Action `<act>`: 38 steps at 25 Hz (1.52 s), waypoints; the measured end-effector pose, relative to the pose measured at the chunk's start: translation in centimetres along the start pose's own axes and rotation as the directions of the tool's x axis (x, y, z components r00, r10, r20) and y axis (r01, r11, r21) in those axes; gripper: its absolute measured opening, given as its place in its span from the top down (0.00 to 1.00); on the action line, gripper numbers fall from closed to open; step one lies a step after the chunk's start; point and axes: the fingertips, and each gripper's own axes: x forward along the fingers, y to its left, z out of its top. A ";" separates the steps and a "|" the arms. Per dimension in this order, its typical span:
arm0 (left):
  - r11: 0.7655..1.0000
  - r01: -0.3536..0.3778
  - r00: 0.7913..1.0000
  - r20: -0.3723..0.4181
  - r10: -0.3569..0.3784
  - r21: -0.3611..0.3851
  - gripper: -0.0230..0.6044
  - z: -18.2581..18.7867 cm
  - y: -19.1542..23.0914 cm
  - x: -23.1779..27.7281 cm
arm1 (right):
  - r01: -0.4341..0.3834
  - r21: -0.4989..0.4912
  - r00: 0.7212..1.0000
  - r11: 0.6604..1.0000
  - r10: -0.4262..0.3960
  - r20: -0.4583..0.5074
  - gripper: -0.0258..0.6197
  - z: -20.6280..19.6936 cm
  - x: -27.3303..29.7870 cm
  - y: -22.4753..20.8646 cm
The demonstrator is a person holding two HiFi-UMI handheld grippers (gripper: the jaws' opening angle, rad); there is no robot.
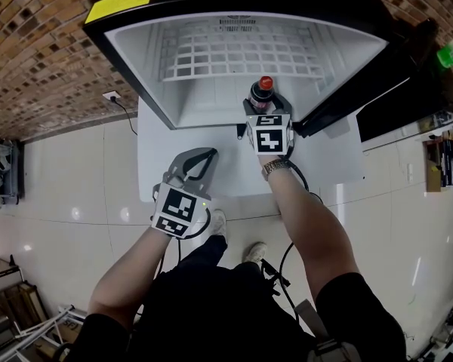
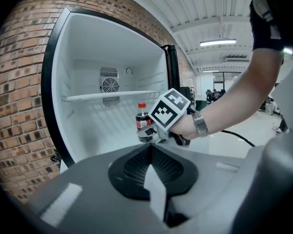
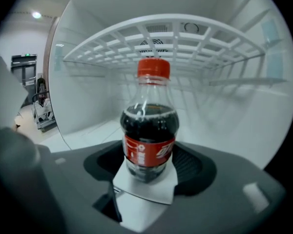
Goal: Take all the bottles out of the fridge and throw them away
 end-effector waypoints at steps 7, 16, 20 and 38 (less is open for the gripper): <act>1.000 0.007 1.000 -0.002 -0.007 0.000 0.96 0.2 -1.2 0.0 | -0.023 -0.013 1.000 1.000 0.023 0.008 0.48 -0.9 -2.4 0.4; 0.999 0.042 0.999 -0.002 -0.042 0.012 0.96 0.7 -6.3 0.2 | -0.058 -0.006 0.997 0.998 0.058 0.045 0.49 -3.0 -9.0 0.8; 0.997 0.071 0.998 -0.003 -0.070 0.029 0.96 1.4 -10.0 0.5 | -0.059 0.005 0.997 0.998 0.059 0.054 0.49 -5.3 -13.2 0.1; 0.940 0.336 0.938 -0.110 -0.329 0.057 0.96 -0.7 -37.8 8.5 | 0.030 0.177 0.989 0.984 -0.003 -0.148 0.49 -31.4 -31.4 -11.4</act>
